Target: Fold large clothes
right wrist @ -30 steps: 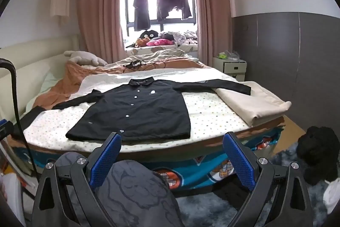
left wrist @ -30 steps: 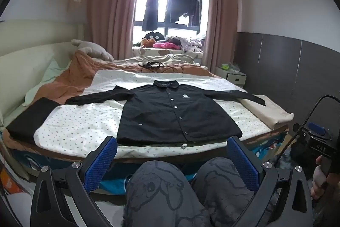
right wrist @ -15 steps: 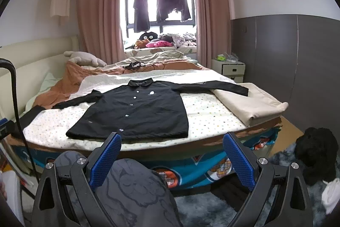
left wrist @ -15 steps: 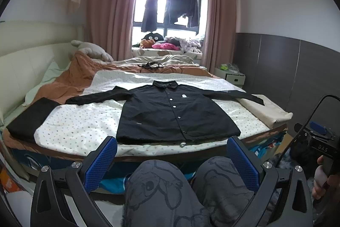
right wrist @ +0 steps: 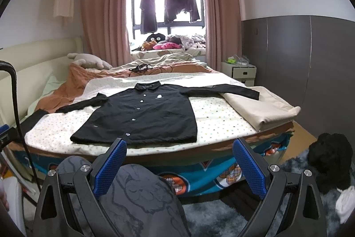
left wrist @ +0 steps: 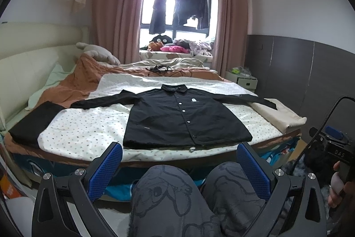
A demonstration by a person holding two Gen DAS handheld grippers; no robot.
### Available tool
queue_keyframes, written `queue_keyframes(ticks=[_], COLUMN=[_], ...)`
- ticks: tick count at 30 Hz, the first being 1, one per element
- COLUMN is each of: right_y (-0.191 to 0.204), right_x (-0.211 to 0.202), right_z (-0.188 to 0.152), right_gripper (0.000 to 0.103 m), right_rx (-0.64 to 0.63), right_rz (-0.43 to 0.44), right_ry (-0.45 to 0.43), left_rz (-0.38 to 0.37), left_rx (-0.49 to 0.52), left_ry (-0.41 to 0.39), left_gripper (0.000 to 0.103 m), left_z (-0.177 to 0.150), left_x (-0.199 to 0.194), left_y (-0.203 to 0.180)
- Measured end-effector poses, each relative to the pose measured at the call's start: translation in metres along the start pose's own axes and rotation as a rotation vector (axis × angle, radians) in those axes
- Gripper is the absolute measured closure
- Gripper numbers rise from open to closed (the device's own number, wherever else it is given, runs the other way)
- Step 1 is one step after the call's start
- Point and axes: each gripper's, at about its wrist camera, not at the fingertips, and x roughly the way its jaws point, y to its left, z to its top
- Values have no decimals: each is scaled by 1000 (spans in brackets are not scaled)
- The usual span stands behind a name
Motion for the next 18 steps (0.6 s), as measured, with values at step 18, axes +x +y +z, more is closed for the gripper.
queue_keyframes(ticks=[18], right_y=[6], right_x=[-10], right_z=[-1], right_gripper=[7], right_rx=[-6], right_rz=[32], right_ry=[-33], left_rz=[-7], left_rx=[-6], left_ry=[9], left_gripper=[0], left_z=[-4], left_x=[-4], left_y=[-3])
